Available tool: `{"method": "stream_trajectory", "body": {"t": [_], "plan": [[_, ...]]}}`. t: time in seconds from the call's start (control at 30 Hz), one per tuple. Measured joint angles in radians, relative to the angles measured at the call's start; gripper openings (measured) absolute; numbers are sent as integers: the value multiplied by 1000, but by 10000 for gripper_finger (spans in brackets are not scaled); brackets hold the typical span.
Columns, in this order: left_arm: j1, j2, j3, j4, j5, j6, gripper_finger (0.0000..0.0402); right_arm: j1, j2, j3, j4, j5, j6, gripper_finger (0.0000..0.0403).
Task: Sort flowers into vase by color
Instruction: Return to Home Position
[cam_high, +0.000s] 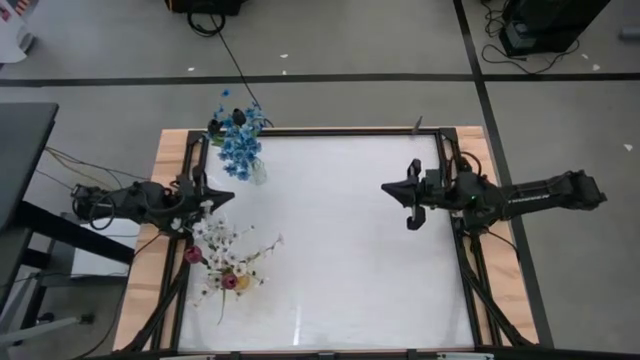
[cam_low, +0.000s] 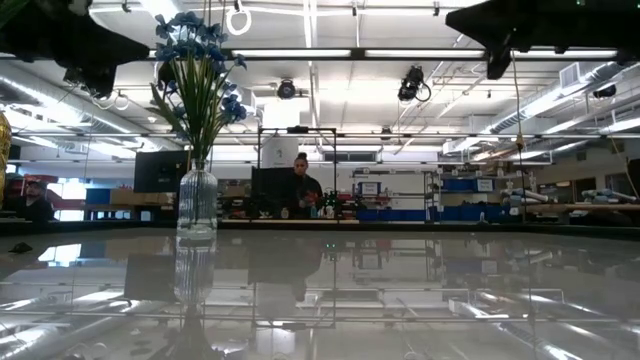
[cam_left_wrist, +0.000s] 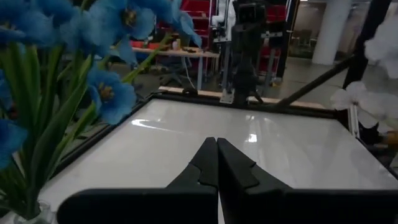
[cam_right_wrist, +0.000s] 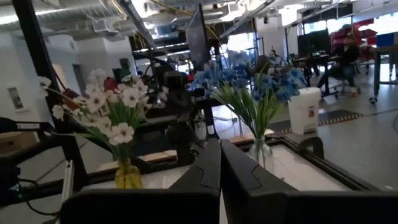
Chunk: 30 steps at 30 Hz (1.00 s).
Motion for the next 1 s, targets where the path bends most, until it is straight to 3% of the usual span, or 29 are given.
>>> {"method": "stream_trajectory", "body": {"t": [0.2, 0.43, 0.77, 1.0], "plan": [[14, -5, -6, 8, 18, -8, 0, 0, -52, -45, 2, 0, 0, 6], [14, -6, -159, 167, 87, -51, 0, 0, -80, -89, 17, -1, 32, 5], [14, -6, -286, 339, 134, -59, 0, 30, -78, -155, 82, -37, 77, 5], [106, -6, -308, 377, 242, -80, 0, 48, -94, -214, 145, -39, 78, 5]]}}
